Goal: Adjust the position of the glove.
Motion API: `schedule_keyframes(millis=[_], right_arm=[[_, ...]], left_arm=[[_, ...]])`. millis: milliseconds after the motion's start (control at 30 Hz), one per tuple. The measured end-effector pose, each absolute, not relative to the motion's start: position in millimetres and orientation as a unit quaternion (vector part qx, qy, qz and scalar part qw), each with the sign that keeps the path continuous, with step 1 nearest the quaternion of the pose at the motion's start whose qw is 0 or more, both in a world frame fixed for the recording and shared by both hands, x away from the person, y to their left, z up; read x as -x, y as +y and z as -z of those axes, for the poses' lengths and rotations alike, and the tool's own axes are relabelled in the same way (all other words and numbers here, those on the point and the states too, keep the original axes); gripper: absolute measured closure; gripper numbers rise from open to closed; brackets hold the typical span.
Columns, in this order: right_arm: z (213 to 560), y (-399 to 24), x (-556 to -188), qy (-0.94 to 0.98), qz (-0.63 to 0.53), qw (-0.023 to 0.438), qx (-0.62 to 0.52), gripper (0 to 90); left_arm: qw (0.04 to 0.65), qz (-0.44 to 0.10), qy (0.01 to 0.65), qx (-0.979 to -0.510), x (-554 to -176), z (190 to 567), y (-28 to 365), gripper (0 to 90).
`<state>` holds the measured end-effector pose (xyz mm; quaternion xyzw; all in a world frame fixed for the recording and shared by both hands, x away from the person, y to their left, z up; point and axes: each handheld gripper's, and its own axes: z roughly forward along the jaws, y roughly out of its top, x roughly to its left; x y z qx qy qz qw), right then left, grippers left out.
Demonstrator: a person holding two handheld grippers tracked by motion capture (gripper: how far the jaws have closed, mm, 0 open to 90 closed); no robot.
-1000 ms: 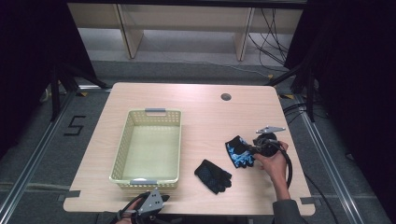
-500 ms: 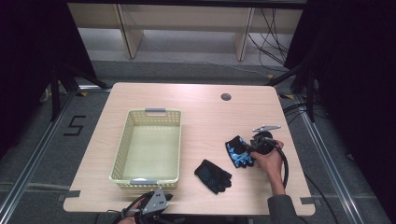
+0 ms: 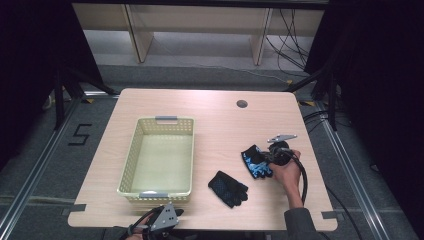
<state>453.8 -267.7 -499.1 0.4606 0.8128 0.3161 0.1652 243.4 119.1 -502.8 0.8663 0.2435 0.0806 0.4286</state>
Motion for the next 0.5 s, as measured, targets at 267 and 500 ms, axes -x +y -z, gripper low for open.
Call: schedule_keyframes(millis=[267, 500], right_arm=[[473, -270, -447, 0.818, -0.324, 0.182, -0.439, 87.2], [445, -269, -434, 0.814, -0.374, 0.179, -0.407, 87.2]], left_arm=[[0.428, -0.079, 0.251, -0.865, -243, 502, 129, 16.3], [0.428, -0.071, 0.258, -0.863, -242, 503, 128, 16.3]])
